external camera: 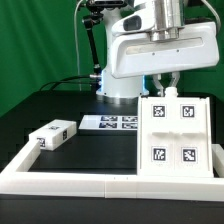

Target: Assemble cabinet

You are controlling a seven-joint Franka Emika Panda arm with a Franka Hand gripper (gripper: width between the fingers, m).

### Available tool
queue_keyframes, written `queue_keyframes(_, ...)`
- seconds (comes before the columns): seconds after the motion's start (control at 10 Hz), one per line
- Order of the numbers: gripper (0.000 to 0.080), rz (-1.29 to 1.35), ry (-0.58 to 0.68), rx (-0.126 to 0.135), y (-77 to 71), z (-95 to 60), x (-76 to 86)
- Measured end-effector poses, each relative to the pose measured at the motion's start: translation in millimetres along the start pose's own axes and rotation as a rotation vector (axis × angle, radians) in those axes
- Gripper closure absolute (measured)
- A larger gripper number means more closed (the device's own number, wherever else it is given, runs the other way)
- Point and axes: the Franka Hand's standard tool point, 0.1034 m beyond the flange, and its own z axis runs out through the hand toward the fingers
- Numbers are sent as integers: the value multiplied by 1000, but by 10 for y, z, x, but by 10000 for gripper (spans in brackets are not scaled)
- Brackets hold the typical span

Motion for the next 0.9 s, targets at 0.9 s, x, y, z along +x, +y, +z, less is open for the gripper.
queue_keyframes(0.9, 662, 6, -14, 16, -13, -16, 210)
